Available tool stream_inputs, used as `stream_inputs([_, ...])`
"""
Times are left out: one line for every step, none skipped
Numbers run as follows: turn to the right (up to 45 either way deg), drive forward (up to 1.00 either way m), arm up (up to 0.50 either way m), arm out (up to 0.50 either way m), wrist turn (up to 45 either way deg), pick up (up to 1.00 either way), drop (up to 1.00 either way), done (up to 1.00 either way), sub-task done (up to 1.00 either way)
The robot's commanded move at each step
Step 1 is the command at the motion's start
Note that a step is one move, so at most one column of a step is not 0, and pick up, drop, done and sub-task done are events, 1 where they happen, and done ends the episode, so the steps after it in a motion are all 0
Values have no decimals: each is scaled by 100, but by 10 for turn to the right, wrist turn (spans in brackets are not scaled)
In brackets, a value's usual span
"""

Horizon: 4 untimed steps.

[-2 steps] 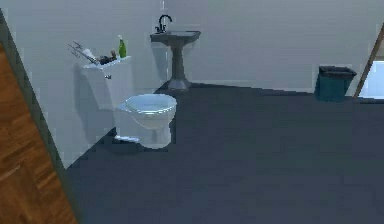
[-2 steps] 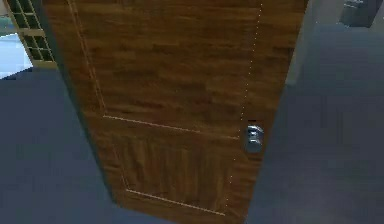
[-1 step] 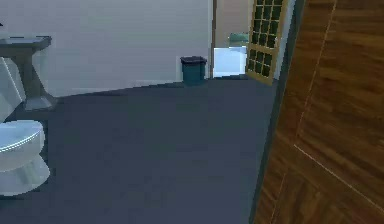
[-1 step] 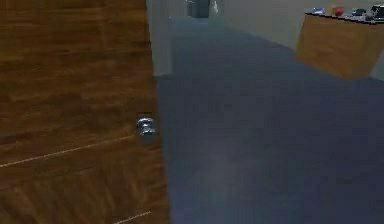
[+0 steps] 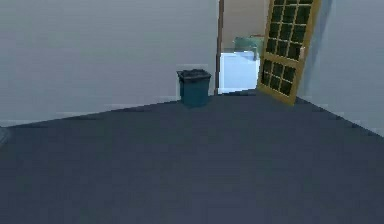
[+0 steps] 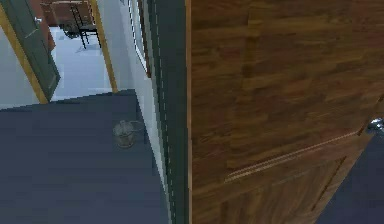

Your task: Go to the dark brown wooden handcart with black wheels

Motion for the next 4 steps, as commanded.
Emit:
stream_inputs([90, 0, 0, 0, 0, 0, 0, 0, 0])
stream_inputs([0, 15, 0, 0, 0, 0, 0, 0, 0])
stream_inputs([450, 0, 0, 0, 0, 0, 0, 0, 0])
stream_inputs([60, 0, 0, 0, 0, 0, 0, 0, 0])
